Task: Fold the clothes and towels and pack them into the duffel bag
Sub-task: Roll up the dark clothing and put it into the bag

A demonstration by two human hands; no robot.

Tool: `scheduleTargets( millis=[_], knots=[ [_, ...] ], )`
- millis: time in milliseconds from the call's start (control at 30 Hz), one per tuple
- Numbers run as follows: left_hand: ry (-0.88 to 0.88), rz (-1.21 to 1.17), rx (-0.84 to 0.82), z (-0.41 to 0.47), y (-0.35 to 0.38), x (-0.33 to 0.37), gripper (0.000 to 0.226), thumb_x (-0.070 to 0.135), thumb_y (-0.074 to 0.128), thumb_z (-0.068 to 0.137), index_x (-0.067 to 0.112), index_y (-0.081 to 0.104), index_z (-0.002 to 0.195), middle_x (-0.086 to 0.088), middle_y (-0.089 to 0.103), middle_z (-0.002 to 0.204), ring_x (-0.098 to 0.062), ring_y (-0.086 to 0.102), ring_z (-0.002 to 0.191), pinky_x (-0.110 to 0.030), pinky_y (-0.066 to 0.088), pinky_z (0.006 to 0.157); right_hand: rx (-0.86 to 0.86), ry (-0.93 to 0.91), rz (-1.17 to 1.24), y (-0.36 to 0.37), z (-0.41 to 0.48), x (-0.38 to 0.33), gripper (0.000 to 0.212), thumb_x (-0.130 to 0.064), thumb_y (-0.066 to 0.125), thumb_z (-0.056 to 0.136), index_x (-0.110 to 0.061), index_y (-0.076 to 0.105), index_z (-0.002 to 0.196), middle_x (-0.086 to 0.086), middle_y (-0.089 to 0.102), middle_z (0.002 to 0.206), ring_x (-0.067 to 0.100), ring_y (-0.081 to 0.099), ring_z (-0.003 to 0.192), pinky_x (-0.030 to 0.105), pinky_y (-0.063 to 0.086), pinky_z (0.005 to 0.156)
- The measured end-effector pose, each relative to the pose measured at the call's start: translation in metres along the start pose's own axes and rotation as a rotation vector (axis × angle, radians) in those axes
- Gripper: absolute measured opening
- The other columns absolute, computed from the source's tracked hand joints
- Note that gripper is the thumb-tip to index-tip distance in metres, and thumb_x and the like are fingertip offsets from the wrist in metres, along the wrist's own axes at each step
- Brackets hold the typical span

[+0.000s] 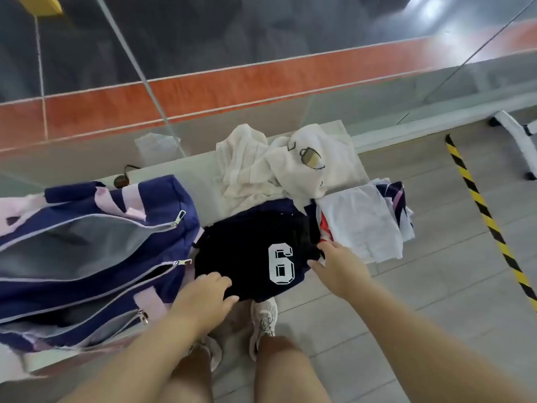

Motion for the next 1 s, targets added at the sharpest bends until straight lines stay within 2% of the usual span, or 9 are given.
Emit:
scheduleTargets(
  millis=[167,267,367,467,533,600,733,867,1000],
  knots=[
    [0.248,0.102,0.330,0.062,-0.001,-0.001,0.050,0.047,0.040,0.083,0.011,0.066,0.106,-0.006,0.065,0.095,-0.027,0.062,0.083,-0.037,0.051,0.079,0.111,-0.027,0.068,0.023,0.041,-0.012,0.066,-0.050,0.049,0.091,-0.014,0.029,0.143,0.005,0.036,0.146,0.026,0.030,0.134,0.037,0.032,0.106],
    [0.319,0.102,0.431,0.094,-0.007,0.007,0.049,0.042,0.042,0.081,0.008,0.066,0.107,-0.009,0.066,0.098,-0.031,0.061,0.087,-0.038,0.045,0.085,0.147,-0.031,0.014,0.040,0.059,-0.012,0.074,-0.055,0.046,0.090,-0.013,0.022,0.145,0.007,0.029,0.149,0.029,0.022,0.137,0.038,0.026,0.110],
    [0.321,0.117,0.400,0.123,0.002,0.008,0.053,0.046,0.043,0.084,0.019,0.057,0.128,-0.011,0.058,0.128,-0.040,0.051,0.115,-0.050,0.047,0.095,0.113,-0.036,-0.034,0.064,0.071,-0.014,0.073,-0.056,0.042,0.091,-0.013,0.020,0.146,0.009,0.032,0.148,0.031,0.027,0.135,0.042,0.032,0.107],
    [0.250,0.141,0.340,0.143,0.025,-0.001,0.051,0.046,0.045,0.093,0.037,0.033,0.142,0.000,0.027,0.154,-0.032,0.022,0.141,-0.044,0.026,0.113,0.167,-0.085,-0.070,0.077,0.078,-0.018,0.063,-0.051,0.040,0.093,-0.013,0.027,0.143,0.008,0.044,0.138,0.030,0.039,0.124,0.042,0.042,0.097],
    [0.208,0.129,0.346,0.141,0.032,-0.006,0.052,0.046,0.046,0.092,0.040,0.032,0.142,0.002,0.027,0.154,-0.028,0.022,0.141,-0.042,0.028,0.112,0.217,-0.121,-0.080,0.080,0.078,-0.022,0.061,-0.049,0.041,0.093,-0.013,0.030,0.142,0.007,0.046,0.135,0.029,0.042,0.122,0.041,0.044,0.094],
    [0.182,0.137,0.385,0.133,0.034,-0.009,0.052,0.050,0.049,0.090,0.042,0.036,0.140,0.003,0.034,0.151,-0.026,0.033,0.135,-0.040,0.036,0.106,0.234,-0.166,-0.113,0.081,0.077,-0.027,0.061,-0.049,0.042,0.093,-0.014,0.030,0.142,0.005,0.045,0.137,0.028,0.042,0.122,0.043,0.044,0.093],
    [0.119,0.163,0.380,0.120,0.033,-0.017,0.053,0.057,0.049,0.086,0.044,0.039,0.137,0.007,0.042,0.143,-0.023,0.046,0.123,-0.036,0.043,0.095,0.227,-0.209,-0.203,0.074,0.079,-0.038,0.066,-0.057,0.046,0.088,-0.021,0.029,0.141,0.000,0.042,0.140,0.026,0.036,0.129,0.053,0.034,0.097],
    [0.107,0.189,0.346,0.120,0.030,-0.021,0.056,0.063,0.046,0.084,0.044,0.039,0.136,0.008,0.046,0.133,-0.020,0.050,0.117,-0.034,0.047,0.087,0.251,-0.179,-0.274,0.052,0.097,-0.041,0.105,-0.074,0.058,0.065,-0.017,0.018,0.144,0.005,0.033,0.142,0.029,0.026,0.130,0.053,0.027,0.101],
    [0.124,0.212,0.349,0.124,0.029,-0.020,0.056,0.063,0.047,0.084,0.043,0.039,0.136,0.007,0.047,0.129,-0.020,0.050,0.115,-0.034,0.046,0.084,0.002,-0.117,-0.247,0.058,0.126,-0.035,0.132,-0.078,0.065,0.056,-0.009,0.001,0.149,0.011,0.020,0.152,0.030,0.014,0.140,0.045,0.016,0.113]
  ],
)
Point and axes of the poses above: each hand's wrist, its own z-axis towards the middle knuckle, its own y-axis out of the palm, x = y × z, the point moved 9 cm from there along z, towards the middle knuckle
